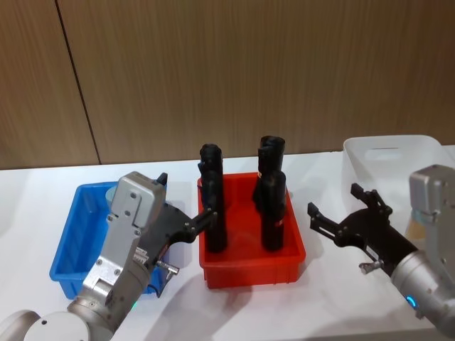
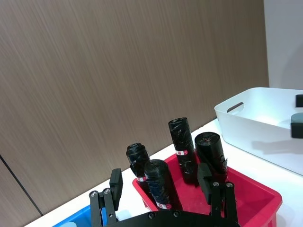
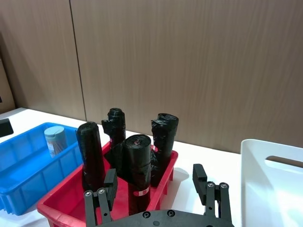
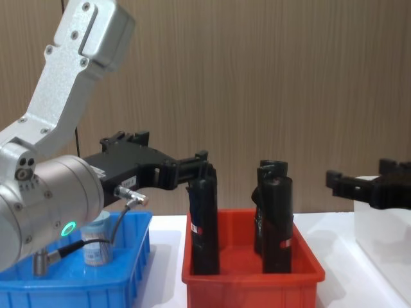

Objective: Pick the cotton swabs from the blue box and place them into the white box.

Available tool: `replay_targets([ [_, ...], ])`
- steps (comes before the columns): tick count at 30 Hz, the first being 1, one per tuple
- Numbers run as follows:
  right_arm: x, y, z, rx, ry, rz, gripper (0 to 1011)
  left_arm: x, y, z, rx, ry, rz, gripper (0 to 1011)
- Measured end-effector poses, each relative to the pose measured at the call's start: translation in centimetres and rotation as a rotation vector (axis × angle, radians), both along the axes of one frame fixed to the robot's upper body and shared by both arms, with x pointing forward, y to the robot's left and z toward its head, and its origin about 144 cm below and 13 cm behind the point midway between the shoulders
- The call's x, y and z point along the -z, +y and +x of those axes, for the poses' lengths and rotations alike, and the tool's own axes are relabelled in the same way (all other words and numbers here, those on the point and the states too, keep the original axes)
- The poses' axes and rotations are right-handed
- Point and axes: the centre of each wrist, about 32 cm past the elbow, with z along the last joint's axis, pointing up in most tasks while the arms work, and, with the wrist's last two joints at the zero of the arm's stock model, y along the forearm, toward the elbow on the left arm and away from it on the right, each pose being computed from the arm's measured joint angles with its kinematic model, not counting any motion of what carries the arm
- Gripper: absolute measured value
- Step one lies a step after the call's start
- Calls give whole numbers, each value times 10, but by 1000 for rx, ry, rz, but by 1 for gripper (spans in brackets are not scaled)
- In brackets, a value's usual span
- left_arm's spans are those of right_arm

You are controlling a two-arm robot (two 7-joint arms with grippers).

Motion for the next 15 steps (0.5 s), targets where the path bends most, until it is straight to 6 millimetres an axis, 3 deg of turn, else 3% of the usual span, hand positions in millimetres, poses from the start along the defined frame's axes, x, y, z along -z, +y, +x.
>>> replay_targets([
  [15, 4, -1, 45, -74, 25, -31, 1001, 0, 0, 0, 0, 0, 0, 999],
])
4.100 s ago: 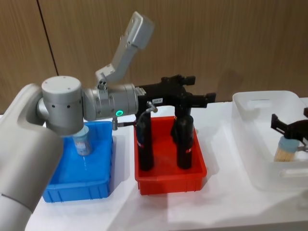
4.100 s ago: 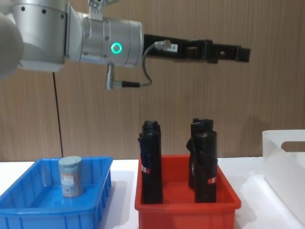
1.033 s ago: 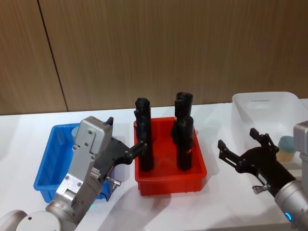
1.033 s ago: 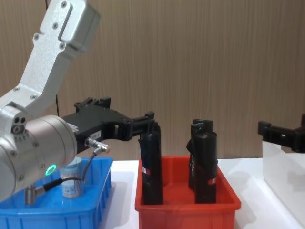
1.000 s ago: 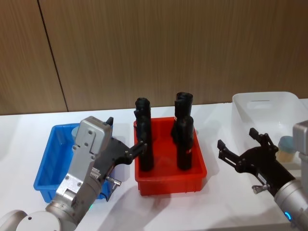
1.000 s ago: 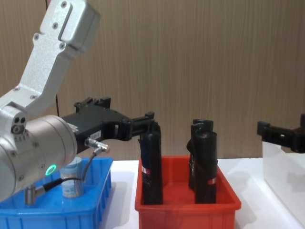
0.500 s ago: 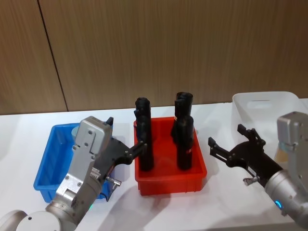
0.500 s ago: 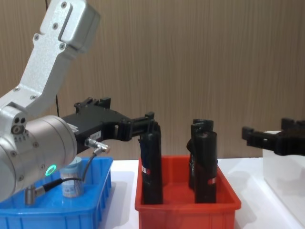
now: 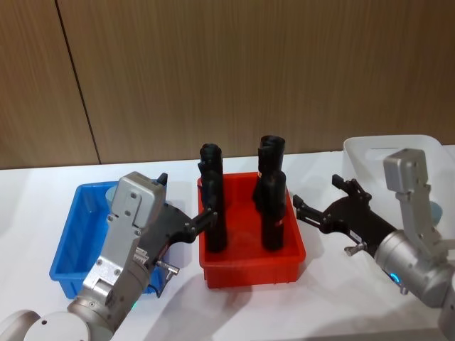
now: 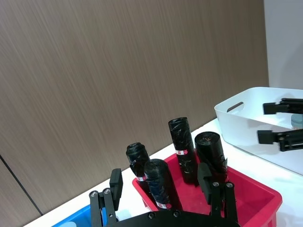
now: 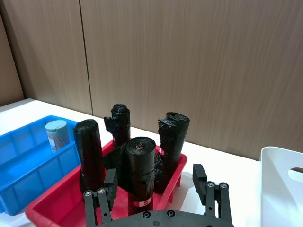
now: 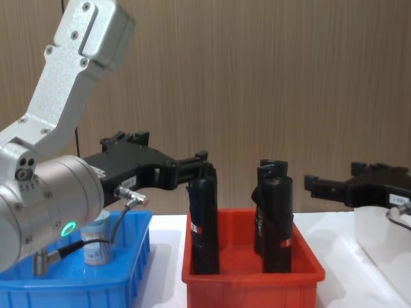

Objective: Pick the cotton swabs from the blue box and place them into the white box.

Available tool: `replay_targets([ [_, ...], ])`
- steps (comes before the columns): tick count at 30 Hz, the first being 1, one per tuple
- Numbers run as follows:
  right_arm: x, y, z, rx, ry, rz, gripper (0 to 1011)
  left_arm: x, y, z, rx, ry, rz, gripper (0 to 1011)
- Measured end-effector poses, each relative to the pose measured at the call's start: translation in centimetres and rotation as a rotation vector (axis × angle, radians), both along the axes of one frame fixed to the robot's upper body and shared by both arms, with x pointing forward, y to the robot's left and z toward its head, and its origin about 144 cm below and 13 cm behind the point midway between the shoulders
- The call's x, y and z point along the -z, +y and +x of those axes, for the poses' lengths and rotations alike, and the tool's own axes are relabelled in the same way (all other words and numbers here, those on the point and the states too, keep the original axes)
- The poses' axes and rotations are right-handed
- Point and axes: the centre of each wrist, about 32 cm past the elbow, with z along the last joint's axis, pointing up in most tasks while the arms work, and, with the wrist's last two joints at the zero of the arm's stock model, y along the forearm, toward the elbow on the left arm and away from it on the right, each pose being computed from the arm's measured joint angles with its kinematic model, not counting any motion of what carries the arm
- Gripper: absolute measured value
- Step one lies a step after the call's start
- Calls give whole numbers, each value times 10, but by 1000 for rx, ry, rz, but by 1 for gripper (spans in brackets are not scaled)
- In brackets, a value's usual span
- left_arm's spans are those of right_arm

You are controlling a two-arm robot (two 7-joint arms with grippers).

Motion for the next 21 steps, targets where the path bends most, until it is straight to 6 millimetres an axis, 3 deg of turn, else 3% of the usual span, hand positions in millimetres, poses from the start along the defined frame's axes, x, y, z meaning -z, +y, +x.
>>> replay_targets([
  [21, 7, -2, 51, -79, 60, 8, 1001, 0, 0, 0, 0, 0, 0, 1000],
])
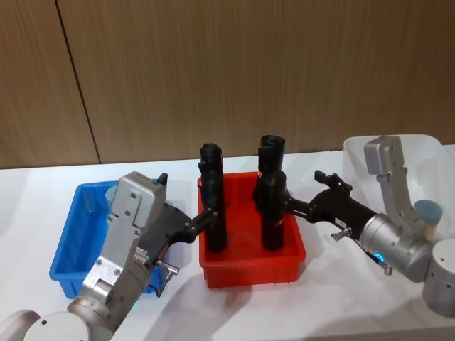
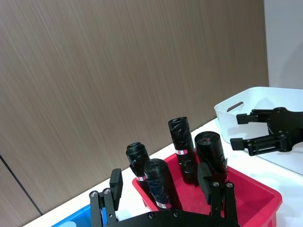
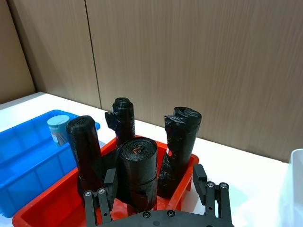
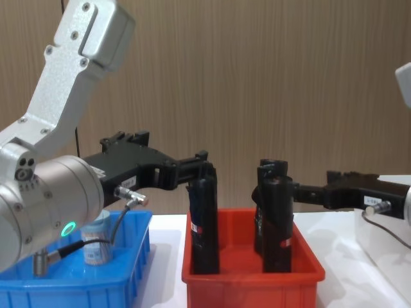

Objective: Pick the cotton swabs from the blue box and place them into the white box.

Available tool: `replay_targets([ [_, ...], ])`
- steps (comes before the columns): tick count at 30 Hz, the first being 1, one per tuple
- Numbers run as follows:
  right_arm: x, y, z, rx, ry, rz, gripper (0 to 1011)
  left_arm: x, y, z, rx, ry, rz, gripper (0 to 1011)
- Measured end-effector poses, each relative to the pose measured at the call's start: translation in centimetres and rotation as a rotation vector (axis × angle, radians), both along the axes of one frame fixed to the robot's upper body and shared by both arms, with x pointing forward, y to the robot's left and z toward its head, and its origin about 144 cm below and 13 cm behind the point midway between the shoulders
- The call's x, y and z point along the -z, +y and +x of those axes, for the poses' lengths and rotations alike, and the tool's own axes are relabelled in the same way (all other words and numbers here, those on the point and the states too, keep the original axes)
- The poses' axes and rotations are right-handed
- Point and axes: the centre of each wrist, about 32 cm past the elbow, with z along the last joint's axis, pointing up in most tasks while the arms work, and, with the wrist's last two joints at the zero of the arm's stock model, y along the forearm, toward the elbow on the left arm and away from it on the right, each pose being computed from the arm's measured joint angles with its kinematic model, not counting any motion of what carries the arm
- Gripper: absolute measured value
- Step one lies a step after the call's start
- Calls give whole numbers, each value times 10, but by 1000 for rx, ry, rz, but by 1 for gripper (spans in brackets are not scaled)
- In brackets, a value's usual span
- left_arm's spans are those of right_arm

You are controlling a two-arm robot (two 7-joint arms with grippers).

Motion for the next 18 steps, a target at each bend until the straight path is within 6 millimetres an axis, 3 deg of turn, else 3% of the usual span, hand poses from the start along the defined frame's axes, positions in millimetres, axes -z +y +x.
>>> replay_targets([
  [18, 6, -2, 24, -61, 48, 61, 1001, 0, 0, 0, 0, 0, 0, 1000],
])
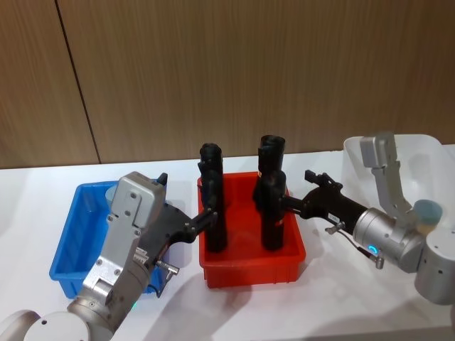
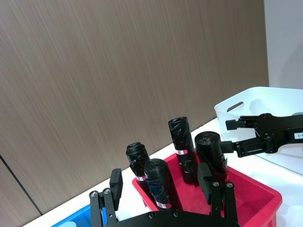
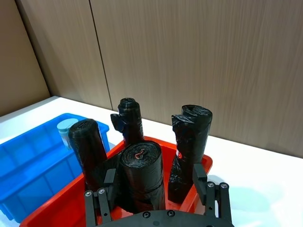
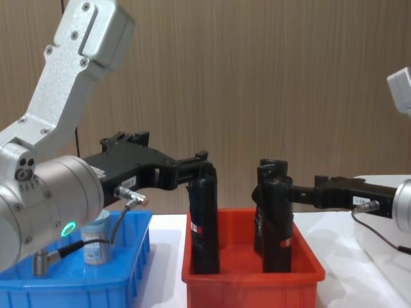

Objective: Pick the cotton swabs from the blue box and place them into the white box.

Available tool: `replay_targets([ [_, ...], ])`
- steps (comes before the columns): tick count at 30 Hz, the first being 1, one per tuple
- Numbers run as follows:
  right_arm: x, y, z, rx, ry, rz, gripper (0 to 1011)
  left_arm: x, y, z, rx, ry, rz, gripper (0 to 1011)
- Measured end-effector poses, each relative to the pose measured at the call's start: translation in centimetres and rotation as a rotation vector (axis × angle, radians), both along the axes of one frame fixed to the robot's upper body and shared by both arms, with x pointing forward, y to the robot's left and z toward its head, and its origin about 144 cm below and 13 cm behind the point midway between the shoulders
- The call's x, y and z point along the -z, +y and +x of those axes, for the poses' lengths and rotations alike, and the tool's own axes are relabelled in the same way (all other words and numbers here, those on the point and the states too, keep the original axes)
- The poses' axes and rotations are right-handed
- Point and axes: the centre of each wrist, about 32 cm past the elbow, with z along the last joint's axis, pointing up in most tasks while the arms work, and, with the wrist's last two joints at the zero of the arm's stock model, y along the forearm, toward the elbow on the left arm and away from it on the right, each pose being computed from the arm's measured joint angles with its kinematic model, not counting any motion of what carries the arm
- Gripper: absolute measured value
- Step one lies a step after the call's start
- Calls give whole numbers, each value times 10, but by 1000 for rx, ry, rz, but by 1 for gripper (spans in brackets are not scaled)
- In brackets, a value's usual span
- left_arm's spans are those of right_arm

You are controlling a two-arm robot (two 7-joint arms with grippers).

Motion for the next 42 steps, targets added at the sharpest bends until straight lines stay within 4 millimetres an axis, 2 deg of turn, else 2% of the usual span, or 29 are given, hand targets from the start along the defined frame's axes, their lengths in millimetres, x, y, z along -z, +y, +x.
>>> replay_targets([
  [33, 10, 6, 29, -61, 32, 9, 1002, 0, 0, 0, 0, 0, 0, 1000],
  [37, 11, 8, 32, -67, 33, 5, 950, 0, 0, 0, 0, 0, 0, 999],
  [41, 12, 10, 35, -73, 31, 1, 824, 0, 0, 0, 0, 0, 0, 1000],
  [42, 12, 10, 36, -74, 30, 1, 824, 0, 0, 0, 0, 0, 0, 1000],
])
